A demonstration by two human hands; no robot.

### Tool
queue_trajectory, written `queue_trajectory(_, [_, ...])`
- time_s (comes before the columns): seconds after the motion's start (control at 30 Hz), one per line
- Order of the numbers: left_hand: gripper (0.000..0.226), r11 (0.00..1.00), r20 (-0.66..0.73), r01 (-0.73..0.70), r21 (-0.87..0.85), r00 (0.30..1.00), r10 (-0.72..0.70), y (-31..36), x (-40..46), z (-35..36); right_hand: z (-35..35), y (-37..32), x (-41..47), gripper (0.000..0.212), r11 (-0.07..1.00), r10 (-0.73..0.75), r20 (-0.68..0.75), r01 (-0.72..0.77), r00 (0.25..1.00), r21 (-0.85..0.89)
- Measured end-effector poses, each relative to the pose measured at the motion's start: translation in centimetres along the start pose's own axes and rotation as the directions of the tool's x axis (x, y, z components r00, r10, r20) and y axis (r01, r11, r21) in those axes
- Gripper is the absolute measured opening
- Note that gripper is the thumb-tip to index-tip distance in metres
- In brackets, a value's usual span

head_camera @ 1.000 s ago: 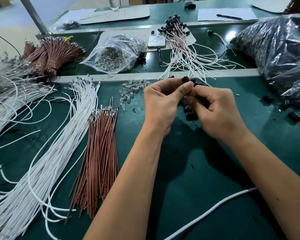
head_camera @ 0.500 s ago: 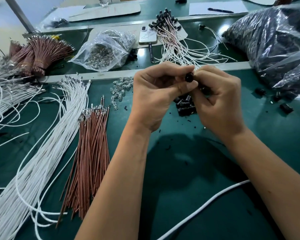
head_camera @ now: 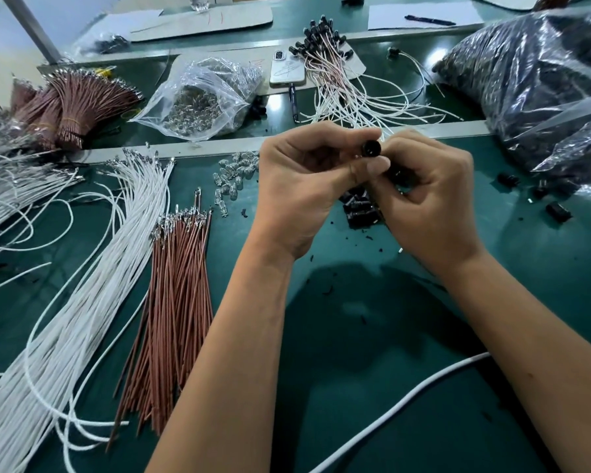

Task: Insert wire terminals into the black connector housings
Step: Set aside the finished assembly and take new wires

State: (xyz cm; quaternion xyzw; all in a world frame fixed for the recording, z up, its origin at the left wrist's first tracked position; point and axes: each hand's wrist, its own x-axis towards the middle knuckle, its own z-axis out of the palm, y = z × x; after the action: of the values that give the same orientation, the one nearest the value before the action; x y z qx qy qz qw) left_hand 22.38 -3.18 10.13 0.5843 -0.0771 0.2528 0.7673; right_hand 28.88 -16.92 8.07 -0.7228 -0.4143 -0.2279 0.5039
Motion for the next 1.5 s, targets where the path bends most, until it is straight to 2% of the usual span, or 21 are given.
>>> queue_trajectory(0.17, [0.021,0.998,-0.131,0.048,-0.036,0.990,-0.052,-0.6,0.4,-0.5,0.4,-0.4,-0.1,0.018,1.000,0.024,0.002,-0.024,1.000,-0.008])
queue_trajectory(0.4, [0.014,0.968,-0.182,0.150,-0.201,0.965,-0.188,-1.5,0.2,0.5,0.8,-0.6,-0.4,0.018,0.996,0.076,0.022,-0.075,0.997,-0.045])
queue_trajectory(0.5, [0.012,0.909,-0.224,0.203,-0.364,0.928,-0.297,-1.6,0.3,0.6,0.8,-0.3,-0.2,0.013,0.991,0.132,0.013,-0.132,0.991,0.007])
queue_trajectory(0.6, [0.010,0.867,-0.231,0.255,-0.428,0.897,-0.378,-1.9,0.4,0.8,0.9,-0.2,-0.3,0.008,0.966,0.227,0.062,-0.233,0.972,0.113])
queue_trajectory(0.67, [0.010,0.862,-0.232,0.287,-0.417,0.884,-0.407,-2.0,0.4,0.8,0.9,0.1,-0.3,0.006,0.942,0.283,0.076,-0.292,0.956,0.164])
queue_trajectory(0.87, [0.011,0.919,-0.298,0.295,-0.262,0.881,-0.367,-2.3,0.3,0.3,0.9,0.7,-0.3,0.008,0.955,0.282,0.056,-0.286,0.958,0.076])
queue_trajectory(1.4, [0.012,0.911,-0.366,0.278,-0.305,0.849,-0.382,-3.5,-0.3,1.9,0.8,0.7,-0.5,0.016,0.957,0.286,0.004,-0.286,0.958,0.039])
queue_trajectory(1.5, [0.014,0.937,-0.368,0.254,-0.241,0.869,-0.330,-3.4,-0.2,1.5,0.9,0.9,-0.6,0.015,0.948,0.309,0.028,-0.310,0.951,0.068])
